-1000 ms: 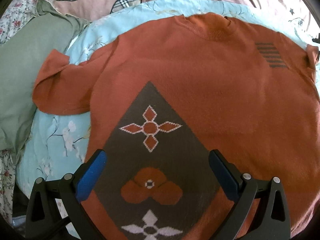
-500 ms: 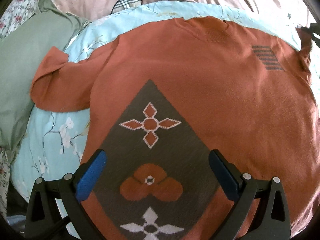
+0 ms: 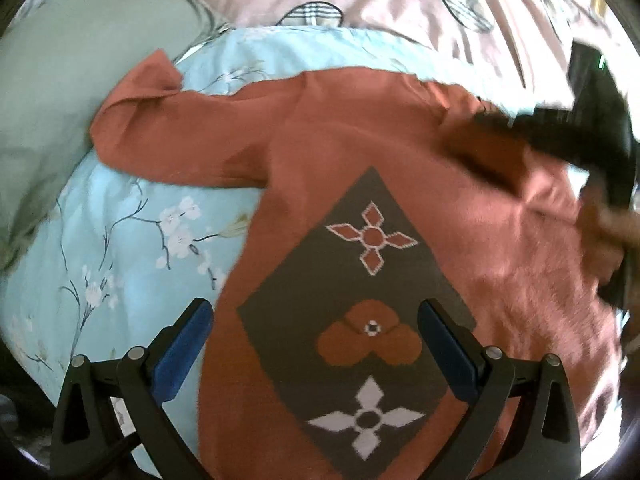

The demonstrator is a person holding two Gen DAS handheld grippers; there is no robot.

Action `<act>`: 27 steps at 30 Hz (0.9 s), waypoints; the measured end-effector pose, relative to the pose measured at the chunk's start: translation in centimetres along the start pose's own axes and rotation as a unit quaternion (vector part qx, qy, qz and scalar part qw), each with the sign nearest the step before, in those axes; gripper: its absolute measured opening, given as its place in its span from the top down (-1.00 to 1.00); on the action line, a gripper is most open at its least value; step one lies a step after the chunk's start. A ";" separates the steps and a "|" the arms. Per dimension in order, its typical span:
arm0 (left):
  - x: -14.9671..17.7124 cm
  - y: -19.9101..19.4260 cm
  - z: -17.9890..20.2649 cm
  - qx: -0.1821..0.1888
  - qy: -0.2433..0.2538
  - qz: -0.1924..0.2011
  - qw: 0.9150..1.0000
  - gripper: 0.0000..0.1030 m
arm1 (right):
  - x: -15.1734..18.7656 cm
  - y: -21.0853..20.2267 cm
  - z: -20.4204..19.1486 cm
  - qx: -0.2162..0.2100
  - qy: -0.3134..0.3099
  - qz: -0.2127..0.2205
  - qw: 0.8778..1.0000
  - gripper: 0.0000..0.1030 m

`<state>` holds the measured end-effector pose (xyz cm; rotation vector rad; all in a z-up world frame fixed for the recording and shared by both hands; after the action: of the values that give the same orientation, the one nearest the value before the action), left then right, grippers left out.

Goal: Fold small clothes

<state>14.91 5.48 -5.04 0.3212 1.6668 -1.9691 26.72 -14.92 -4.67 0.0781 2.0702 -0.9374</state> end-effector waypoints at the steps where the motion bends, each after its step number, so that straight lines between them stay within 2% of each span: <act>1: -0.3 0.0 -0.3 0.011 -0.007 -0.001 1.000 -0.98 | 0.7 0.7 -0.1 0.000 0.006 -0.014 1.000 0.74; 4: -0.9 0.6 0.1 0.032 -0.011 -0.011 0.999 -0.98 | 2.5 0.9 0.3 0.005 0.023 -0.023 0.999 0.59; 6: -1.6 1.5 1.2 0.047 -0.005 -0.021 0.999 -0.98 | 3.8 -0.6 1.1 0.010 0.042 -0.009 0.999 0.52; 7: -2.0 1.9 1.8 0.053 -0.001 -0.024 0.998 -0.98 | 4.1 -1.4 1.3 0.013 0.047 0.001 0.999 0.39; 8: -2.6 2.5 2.8 0.061 0.004 -0.027 0.998 -0.98 | 4.5 -2.5 1.5 0.027 0.051 0.012 0.998 0.24; 9: -3.2 3.2 3.9 0.070 0.010 -0.029 0.997 -0.98 | 4.6 -3.3 2.0 0.039 0.054 0.019 0.998 0.19; 13: -5.8 6.1 8.5 0.089 0.031 -0.034 0.995 -0.98 | 6.1 -7.8 4.8 0.144 0.071 0.043 0.986 0.17; 15: -7.3 7.7 11.3 0.097 0.041 -0.036 0.994 -0.98 | 6.7 -9.0 6.3 0.175 0.083 0.043 0.980 0.17; 19: -8.7 11.1 15.9 0.075 0.082 -0.044 0.993 -0.84 | 7.4 -9.7 8.3 0.190 0.106 0.043 0.975 0.17; 21: -8.6 12.1 16.7 0.045 0.098 -0.038 0.993 -0.67 | 7.7 -9.4 8.9 0.191 0.112 0.041 0.974 0.17; 22: -8.7 12.6 16.5 0.020 0.104 -0.029 0.994 -0.54 | 7.8 -9.3 9.1 0.190 0.117 0.041 0.974 0.17; 25: -9.2 12.4 13.8 -0.010 0.084 0.000 0.996 -0.52 | 8.6 -9.4 9.9 0.186 0.131 0.042 0.973 0.17; 26: -9.5 11.9 12.1 -0.011 0.062 0.005 0.998 -0.52 | 8.9 -9.4 10.1 0.183 0.133 0.043 0.973 0.17; 27: -9.5 11.6 10.9 0.008 0.040 -0.003 0.999 -0.52 | 9.0 -9.4 10.0 0.184 0.133 0.043 0.973 0.17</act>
<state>30.72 -3.78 -7.66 0.4076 1.7043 -1.9990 24.16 -30.46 -9.28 0.5093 2.0865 -1.3040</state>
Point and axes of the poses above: each gripper's, at about its wrist camera, not at the fingertips, and y roughly the way its jaws point, z to its right, x to its underside, the point moved 3 cm from there along y, roughly the way its jaws point, and after that the axes turned 15 degrees about -y, right-handed, at the moved point
